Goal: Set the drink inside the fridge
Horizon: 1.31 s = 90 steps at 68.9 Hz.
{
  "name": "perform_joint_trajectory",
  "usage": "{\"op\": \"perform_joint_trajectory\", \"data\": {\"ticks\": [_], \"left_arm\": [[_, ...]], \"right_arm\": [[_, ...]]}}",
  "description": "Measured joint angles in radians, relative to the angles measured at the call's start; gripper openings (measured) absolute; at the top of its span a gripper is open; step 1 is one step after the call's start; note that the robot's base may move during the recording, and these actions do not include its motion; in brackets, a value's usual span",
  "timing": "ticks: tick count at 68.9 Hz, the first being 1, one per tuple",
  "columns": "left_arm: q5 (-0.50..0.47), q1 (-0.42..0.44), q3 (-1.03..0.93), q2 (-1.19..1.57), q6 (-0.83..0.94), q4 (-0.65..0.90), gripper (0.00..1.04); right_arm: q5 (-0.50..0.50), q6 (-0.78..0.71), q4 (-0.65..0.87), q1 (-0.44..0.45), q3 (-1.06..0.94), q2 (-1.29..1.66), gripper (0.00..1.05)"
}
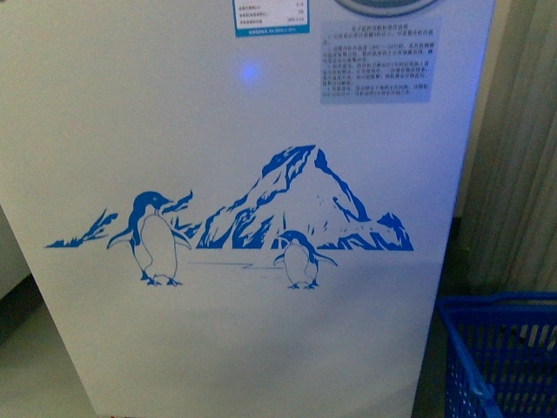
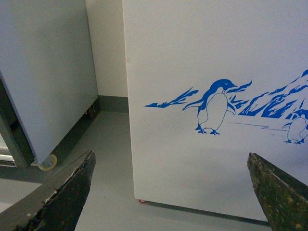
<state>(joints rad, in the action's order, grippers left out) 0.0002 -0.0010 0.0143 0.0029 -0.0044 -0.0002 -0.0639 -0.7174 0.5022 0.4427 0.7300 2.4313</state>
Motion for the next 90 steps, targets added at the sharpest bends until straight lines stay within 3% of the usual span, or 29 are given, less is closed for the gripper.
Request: {"op": "perform_joint_trajectory", "data": {"ticks": [30, 51, 73, 90], "left_arm": [[0.000, 0.000, 0.000, 0.000, 0.000, 0.000, 0.97], [0.000, 0.000, 0.000, 0.000, 0.000, 0.000, 0.97], [0.000, 0.000, 0.000, 0.000, 0.000, 0.000, 0.97], [0.000, 0.000, 0.000, 0.000, 0.000, 0.000, 0.97]], "right_arm": [[0.000, 0.006, -0.051, -0.066, 0.323, 0.379, 0.97], [0.048, 0.026, -0.051, -0.072, 0.410, 0.507, 0.97], [0.061, 0.043, -0.023, -0.068, 0.380, 0.500, 0.55], [0.041, 0.091, 0.038, -0.060, 0.266, 0.366, 0.42]]}}
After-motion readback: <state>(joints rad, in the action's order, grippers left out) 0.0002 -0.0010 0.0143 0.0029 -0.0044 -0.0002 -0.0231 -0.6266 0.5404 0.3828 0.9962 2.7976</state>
